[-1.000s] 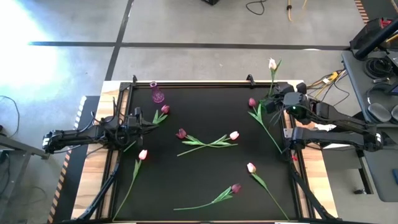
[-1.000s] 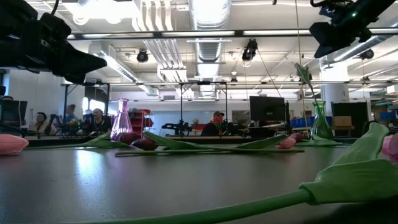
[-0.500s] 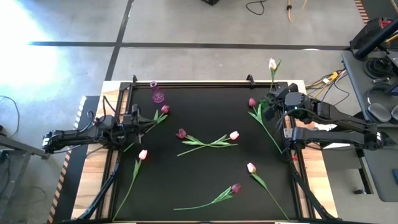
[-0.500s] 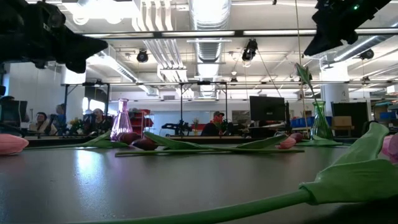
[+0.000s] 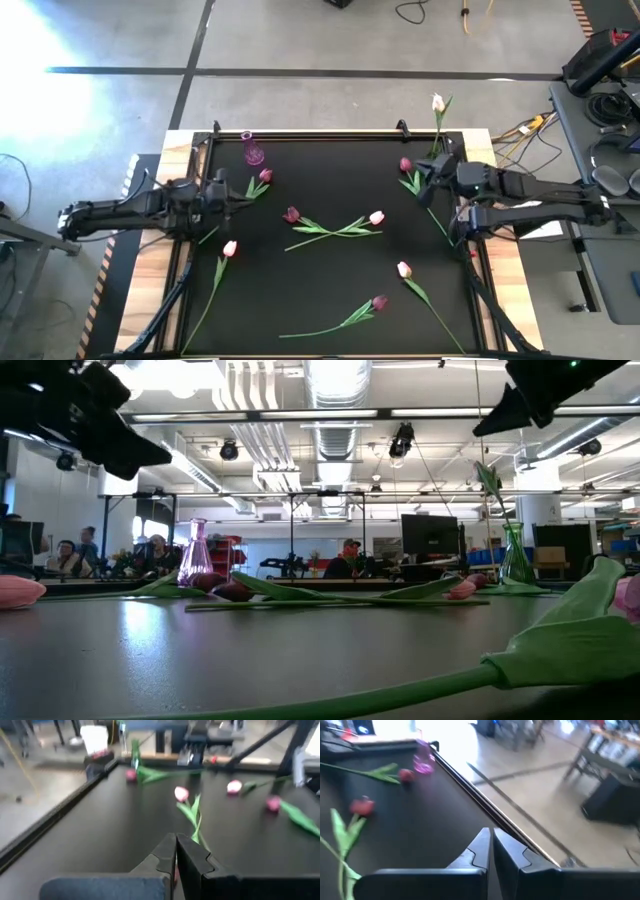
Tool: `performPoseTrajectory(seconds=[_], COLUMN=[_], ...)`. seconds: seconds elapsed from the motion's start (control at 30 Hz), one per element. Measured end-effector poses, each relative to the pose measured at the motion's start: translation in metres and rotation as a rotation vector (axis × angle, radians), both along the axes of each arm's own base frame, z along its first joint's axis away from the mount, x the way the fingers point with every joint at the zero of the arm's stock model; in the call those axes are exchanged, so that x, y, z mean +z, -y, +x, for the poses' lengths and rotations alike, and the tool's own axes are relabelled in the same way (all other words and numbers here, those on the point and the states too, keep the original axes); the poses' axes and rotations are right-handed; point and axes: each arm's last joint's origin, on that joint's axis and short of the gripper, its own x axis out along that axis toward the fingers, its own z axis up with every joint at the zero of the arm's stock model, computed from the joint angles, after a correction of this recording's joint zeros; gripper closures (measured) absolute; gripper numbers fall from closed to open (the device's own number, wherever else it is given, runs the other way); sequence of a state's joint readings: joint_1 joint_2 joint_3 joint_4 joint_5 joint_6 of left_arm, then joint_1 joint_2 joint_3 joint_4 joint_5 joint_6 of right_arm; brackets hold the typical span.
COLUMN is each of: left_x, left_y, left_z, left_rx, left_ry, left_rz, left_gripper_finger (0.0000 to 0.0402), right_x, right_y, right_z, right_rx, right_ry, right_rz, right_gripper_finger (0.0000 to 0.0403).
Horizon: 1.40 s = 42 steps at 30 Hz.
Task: Sort flowers into vase by color
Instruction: Put the red flower into the violet vase
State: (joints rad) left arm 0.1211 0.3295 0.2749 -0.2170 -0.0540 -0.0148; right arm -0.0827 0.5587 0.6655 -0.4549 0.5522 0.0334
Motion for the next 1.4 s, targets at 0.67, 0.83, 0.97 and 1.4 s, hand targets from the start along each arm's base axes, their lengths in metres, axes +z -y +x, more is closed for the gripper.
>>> performPoseTrajectory(seconds=[0.67, 0.83, 0.97, 1.4], left_x=[0.016, 0.010, 0.004, -0.018], left_y=[-0.022, -0.028, -0.037, -0.073], left_z=[0.061, 0.079, 0.090, 0.090], left_rx=[0.419, 0.439, 0.459, 0.439], left_ry=[-0.721, -0.847, -0.918, -1.039], left_rz=[-0.066, -0.071, -0.080, -0.174], left_gripper_finger=[0.0387, 0.0342, 0.0305, 0.0297], right_x=[-0.040, -0.045, -0.049, -0.050], right_y=[-0.021, -0.022, -0.022, -0.049], right_z=[0.016, 0.018, 0.022, 0.026], right_rx=[0.103, 0.098, 0.096, 0.233], right_ry=[0.127, 0.114, 0.105, 0.182], right_rz=[-0.062, -0.044, -0.034, -0.104], right_gripper_finger=[0.0390, 0.0390, 0.0390, 0.0390])
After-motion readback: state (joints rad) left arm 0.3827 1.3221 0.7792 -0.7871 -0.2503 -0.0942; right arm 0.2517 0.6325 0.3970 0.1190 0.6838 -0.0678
